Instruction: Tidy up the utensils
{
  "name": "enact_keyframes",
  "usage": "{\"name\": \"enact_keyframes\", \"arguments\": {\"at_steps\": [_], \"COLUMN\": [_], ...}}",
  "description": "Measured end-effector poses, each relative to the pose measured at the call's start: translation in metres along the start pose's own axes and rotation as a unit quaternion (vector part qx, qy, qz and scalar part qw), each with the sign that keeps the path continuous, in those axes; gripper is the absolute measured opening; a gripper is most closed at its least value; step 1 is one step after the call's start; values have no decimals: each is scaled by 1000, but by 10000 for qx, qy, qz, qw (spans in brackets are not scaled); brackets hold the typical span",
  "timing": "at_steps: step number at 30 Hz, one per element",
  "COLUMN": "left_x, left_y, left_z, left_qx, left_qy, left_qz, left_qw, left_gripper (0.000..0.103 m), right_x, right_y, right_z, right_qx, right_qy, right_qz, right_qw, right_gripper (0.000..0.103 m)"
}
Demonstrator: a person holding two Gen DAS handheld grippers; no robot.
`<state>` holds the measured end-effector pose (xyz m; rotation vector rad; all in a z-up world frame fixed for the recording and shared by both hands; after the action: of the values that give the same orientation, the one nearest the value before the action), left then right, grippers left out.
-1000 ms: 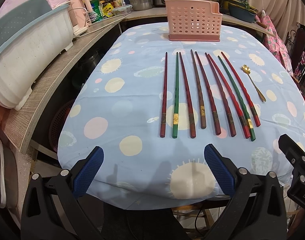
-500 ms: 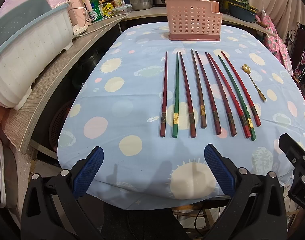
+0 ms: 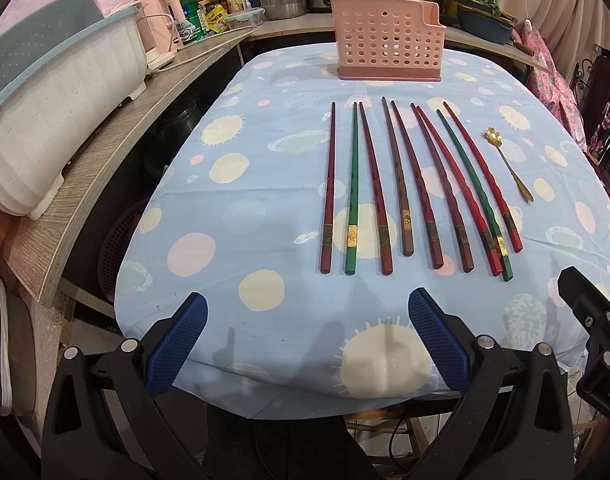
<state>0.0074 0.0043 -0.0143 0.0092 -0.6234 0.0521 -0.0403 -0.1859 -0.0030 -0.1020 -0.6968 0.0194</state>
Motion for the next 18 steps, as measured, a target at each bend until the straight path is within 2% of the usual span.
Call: {"name": "enact_keyframes", "arguments": {"at_steps": [12,18], "left_x": [2,13], "left_y": [10,23], "left_z": [-21,-34], "left_qx": [-77,33], "left_qy": [258,209], "left_qz": [234,421], "left_qw": [9994,9989], "left_gripper": [96,96], "right_x": [0,5], "right_y": [-4,-11], "right_z": [-12,-20], "right_qx": [38,2], "right_qy": [47,14], "right_qz": [-71,-89], "right_qw": [10000,10000], "right_gripper": [96,96]}}
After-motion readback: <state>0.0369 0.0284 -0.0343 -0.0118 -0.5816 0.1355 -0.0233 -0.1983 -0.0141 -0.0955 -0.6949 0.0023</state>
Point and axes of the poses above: each gripper's, at about its wrist camera, not at the fingertips, and z roughly against the way its jaws point, y to its left, x to its top, the point moved 1 cm from there along -z, roughly the way its jaws point, and after that the axes turned 12 degrees about z, right-handed, at the moved point
